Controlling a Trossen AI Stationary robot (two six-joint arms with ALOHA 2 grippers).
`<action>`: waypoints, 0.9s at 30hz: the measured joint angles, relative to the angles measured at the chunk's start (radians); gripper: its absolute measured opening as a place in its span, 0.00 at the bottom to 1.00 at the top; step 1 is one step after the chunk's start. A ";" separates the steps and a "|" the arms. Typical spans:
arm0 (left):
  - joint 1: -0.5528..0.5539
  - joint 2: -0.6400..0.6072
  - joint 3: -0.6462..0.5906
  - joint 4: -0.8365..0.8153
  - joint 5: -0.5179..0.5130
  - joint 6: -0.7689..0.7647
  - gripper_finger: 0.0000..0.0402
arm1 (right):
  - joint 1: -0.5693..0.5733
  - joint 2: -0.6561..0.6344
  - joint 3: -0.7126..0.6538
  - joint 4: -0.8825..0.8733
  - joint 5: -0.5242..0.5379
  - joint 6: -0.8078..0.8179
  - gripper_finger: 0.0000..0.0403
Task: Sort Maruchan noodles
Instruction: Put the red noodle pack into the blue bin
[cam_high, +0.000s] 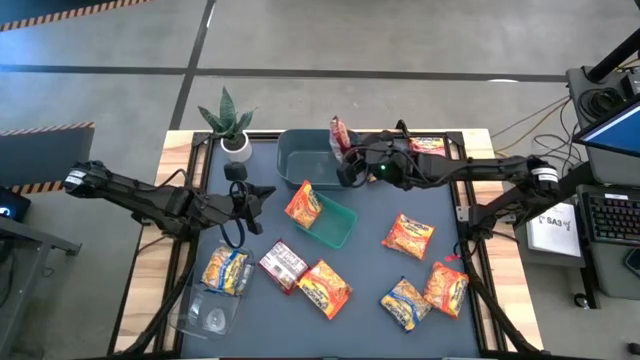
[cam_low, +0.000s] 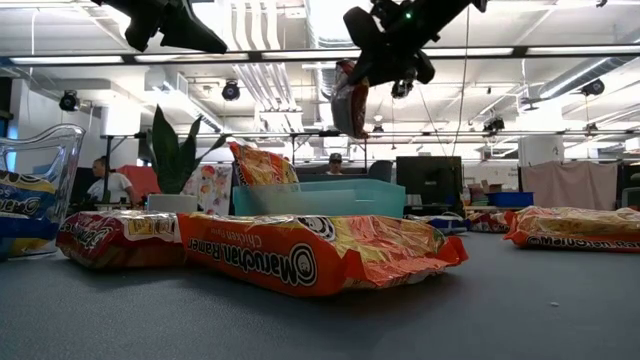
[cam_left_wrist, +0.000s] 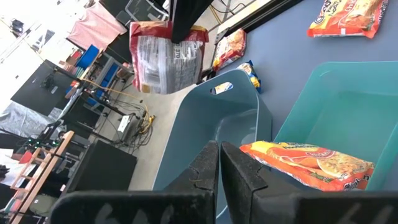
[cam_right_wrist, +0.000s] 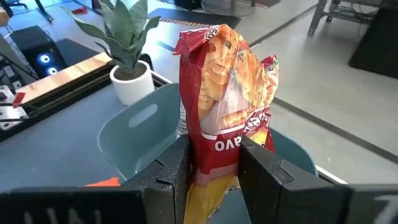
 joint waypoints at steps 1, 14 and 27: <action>0.000 0.000 0.000 0.000 0.000 0.000 0.00 | 0.000 0.003 0.000 0.003 0.000 -0.003 0.26; 0.000 0.000 0.000 0.000 0.000 0.008 0.00 | -0.009 0.042 0.036 0.069 -0.037 -0.043 0.26; 0.000 0.000 0.000 0.024 0.000 0.031 0.00 | -0.030 0.297 0.374 -0.163 -0.081 -0.261 0.24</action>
